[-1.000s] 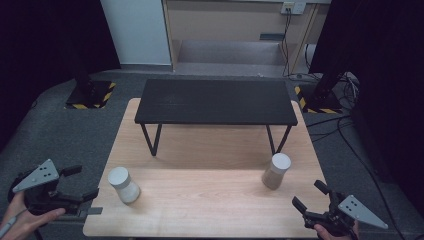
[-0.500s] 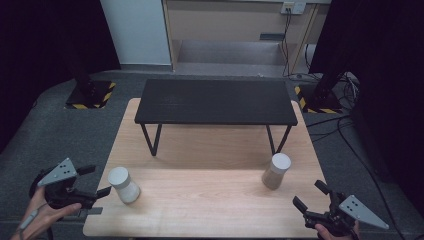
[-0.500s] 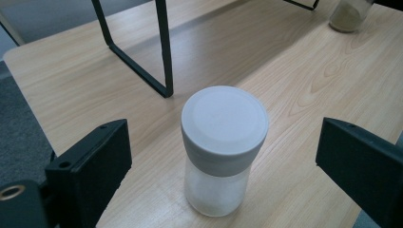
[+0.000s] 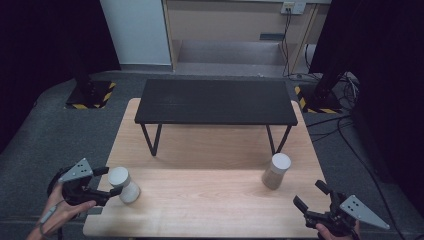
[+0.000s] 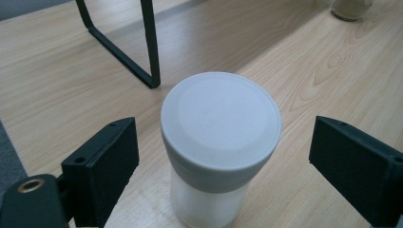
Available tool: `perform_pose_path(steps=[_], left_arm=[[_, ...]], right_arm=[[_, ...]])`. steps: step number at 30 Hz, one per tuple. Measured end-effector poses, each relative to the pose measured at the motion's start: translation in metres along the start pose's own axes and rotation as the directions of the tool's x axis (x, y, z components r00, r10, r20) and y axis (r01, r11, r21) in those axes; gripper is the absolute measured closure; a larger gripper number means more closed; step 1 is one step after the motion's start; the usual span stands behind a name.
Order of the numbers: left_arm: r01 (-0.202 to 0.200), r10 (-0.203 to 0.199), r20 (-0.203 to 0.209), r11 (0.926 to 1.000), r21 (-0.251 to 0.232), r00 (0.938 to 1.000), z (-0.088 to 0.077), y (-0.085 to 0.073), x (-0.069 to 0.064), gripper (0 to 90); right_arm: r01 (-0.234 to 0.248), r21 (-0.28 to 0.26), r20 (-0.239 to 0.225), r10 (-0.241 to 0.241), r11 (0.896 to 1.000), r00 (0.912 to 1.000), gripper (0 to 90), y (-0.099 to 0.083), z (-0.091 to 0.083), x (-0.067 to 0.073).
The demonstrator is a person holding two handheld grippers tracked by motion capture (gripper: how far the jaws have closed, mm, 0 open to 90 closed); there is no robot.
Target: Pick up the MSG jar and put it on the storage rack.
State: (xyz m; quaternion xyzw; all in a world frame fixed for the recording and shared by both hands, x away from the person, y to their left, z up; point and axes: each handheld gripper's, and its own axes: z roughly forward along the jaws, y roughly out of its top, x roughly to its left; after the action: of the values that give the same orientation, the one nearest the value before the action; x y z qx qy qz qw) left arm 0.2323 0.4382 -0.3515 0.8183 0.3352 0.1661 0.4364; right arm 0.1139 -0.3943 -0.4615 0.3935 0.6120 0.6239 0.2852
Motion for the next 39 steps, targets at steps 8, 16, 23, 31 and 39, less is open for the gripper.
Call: perform_pose_path(steps=[8, 16, 23, 31, 39], left_arm=[[-0.001, 0.001, -0.003, 0.9998, -0.019, 1.0, 0.012, -0.006, -0.001, 12.9], [-0.051, 0.049, -0.033, 0.9978, -0.042, 0.9982, 0.016, -0.014, -0.005, 32.1], [-0.033, 0.031, -0.039, 0.9984, -0.045, 0.9987, 0.016, -0.014, -0.007, 32.5], [-0.023, 0.021, -0.045, 0.9989, -0.04, 0.9988, 0.019, -0.01, -0.007, 32.6], [-0.045, 0.045, -0.002, 0.9968, -0.066, 0.999, 0.015, 0.005, -0.009, 32.6]], right_arm=[[-0.002, 0.0, -0.003, 0.002, 1.0, 1.0, 2.2, 0.0, 0.0, 0.0], [-0.003, -0.002, 0.001, 0.003, 1.0, 1.0, 2.2, -0.001, 0.0, 0.0], [-0.002, -0.001, 0.0, 0.002, 1.0, 1.0, 2.2, 0.0, 0.0, 0.0], [-0.002, -0.002, 0.005, 0.002, 1.0, 1.0, 2.2, -0.001, 0.0, 0.0], [-0.005, -0.002, 0.003, 0.005, 1.0, 1.0, 2.0, -0.001, 0.001, 0.0]])
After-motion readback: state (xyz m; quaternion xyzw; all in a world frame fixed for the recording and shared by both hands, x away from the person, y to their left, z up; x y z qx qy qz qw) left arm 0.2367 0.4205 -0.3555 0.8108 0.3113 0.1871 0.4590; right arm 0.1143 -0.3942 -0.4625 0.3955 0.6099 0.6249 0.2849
